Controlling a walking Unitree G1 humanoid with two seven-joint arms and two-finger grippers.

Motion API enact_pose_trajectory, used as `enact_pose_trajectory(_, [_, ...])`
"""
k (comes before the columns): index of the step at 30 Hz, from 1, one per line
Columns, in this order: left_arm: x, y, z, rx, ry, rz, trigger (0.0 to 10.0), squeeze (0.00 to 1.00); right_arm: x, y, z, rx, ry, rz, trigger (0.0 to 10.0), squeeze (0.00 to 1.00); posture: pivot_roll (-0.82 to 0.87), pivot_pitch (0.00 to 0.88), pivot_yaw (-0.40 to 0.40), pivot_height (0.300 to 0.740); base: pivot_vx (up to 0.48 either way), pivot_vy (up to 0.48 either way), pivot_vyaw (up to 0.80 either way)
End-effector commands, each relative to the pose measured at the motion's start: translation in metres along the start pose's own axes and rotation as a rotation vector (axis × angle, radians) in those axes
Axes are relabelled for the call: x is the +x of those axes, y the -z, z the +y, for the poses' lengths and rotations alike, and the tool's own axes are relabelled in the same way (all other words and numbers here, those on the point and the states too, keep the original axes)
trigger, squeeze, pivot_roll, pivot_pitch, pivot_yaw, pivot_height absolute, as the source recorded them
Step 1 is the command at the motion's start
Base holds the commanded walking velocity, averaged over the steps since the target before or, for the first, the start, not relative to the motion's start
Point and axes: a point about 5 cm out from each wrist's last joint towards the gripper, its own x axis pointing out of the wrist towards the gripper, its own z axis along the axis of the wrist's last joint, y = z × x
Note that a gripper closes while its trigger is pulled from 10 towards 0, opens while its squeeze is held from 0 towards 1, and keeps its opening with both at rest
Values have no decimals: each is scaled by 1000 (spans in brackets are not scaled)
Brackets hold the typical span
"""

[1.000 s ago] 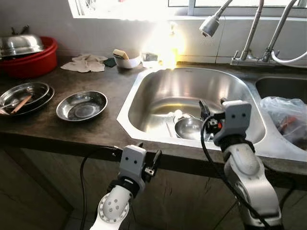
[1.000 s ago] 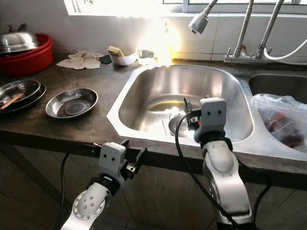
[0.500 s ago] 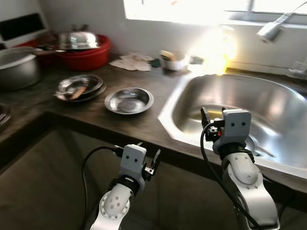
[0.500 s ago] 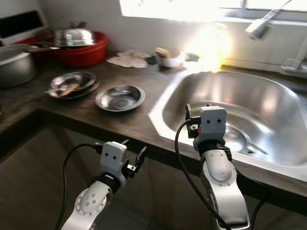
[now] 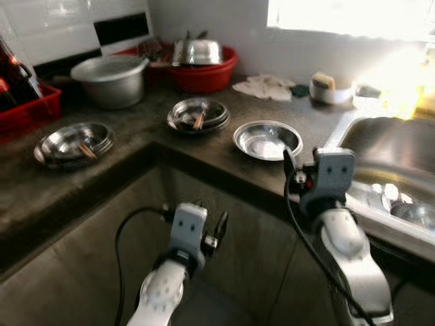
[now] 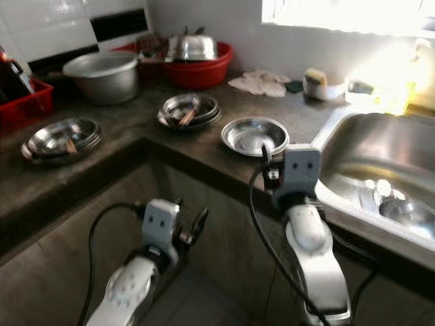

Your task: Kitchen organization

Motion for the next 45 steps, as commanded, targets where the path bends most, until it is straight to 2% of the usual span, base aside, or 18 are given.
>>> enact_pose_trajectory(1, [1,0,-6,8,15,-5,10000,0,3,-2,-7,-5,15,2,10000,0,106,22,3,740,281,0,0])
enact_pose_trajectory(11, [-1,2,-7,1,7,8,10000,0,13,-6,-8,-22,0,-7,10000,0,112,17,-6,740,363,-125,0])
enact_pose_trajectory(18, [-1,2,-8,-6,11,7,10000,0,25,-7,-12,-29,-2,21,10000,0,113,14,-11,740,0,0,0])
enact_pose_trajectory(20, [-1,2,-9,-7,9,10,10000,0,32,-5,-16,-49,-1,54,10000,0,113,14,-12,740,0,0,0])
enact_pose_trajectory(23, [-2,2,-10,-8,9,10,10000,0,36,-3,-19,-37,-7,99,10000,0,115,15,-17,740,0,0,0])
enact_pose_trajectory(29, [-3,2,-12,-13,14,13,10000,0,56,1,-36,-5,5,230,10000,0,111,20,-23,740,0,0,0])
enact_pose_trajectory(30, [-3,2,-12,-15,18,14,10000,0,62,2,-40,1,-21,279,10000,1000,112,22,-27,740,0,0,0])
enact_pose_trajectory(33, [-4,2,-13,-18,23,19,10000,0,69,-3,-47,-11,8,277,10000,1000,111,27,-27,740,0,0,0])
enact_pose_trajectory(35, [-4,2,-14,-17,28,22,10000,0,76,-4,-53,-32,49,318,10000,1000,110,31,-31,740,0,0,0])
enact_pose_trajectory(36, [-5,2,-15,-16,31,26,10000,0,81,-5,-58,-46,90,340,10000,0,111,37,-36,740,0,0,0])
enact_pose_trajectory(38, [-6,4,-16,-18,34,38,10000,0,91,-5,-66,-41,132,393,10000,0,111,44,-38,740,0,0,0])
enact_pose_trajectory(39, [-6,4,-16,-18,34,38,10000,0,91,-5,-66,-41,132,393,10000,0,111,44,-38,740,0,0,0])
enact_pose_trajectory(41, [-5,4,-18,-21,36,39,10000,0,99,-2,-73,-19,111,466,10000,0,114,53,-45,740,0,0,0])
enact_pose_trajectory(45, [-5,3,-19,-22,39,38,10000,0,103,1,-75,-16,106,509,10000,0,116,57,-48,740,0,0,0])
